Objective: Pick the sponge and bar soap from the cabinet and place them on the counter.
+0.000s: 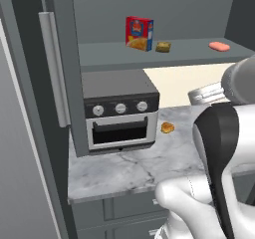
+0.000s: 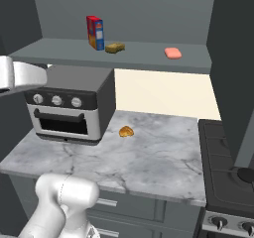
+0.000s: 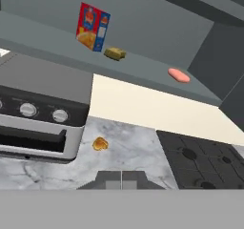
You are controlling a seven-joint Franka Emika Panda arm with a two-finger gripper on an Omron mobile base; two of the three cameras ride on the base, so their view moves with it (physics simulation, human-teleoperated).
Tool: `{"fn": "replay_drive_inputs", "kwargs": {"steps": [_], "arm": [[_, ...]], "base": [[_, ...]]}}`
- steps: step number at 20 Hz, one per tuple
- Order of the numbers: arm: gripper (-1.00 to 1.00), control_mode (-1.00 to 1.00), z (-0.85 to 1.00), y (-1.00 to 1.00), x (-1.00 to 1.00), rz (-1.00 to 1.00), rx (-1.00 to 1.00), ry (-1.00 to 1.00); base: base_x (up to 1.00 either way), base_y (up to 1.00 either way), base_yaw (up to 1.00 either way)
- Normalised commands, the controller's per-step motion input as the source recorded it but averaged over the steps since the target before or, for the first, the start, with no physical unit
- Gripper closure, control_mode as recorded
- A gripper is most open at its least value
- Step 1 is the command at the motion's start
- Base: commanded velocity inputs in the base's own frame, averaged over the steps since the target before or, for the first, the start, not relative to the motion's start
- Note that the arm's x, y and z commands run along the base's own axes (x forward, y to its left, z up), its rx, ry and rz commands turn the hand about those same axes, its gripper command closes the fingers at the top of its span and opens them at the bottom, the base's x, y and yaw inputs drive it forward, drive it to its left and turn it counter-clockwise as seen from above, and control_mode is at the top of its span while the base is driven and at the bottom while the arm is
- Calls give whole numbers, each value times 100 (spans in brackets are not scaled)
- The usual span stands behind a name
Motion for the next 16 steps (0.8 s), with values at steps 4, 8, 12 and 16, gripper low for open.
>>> {"fn": "replay_drive_inputs", "kwargs": {"steps": [4,8,12,16], "arm": [[100,-100,0,-36,29,-5,0,0],[100,-100,0,-13,29,-7,0,0],[100,-100,0,-3,31,-6,0,-3],[-100,-100,0,0,38,-4,0,-2]], "base": [[0,0,0],[0,0,0],[0,0,0],[0,0,0]]}}
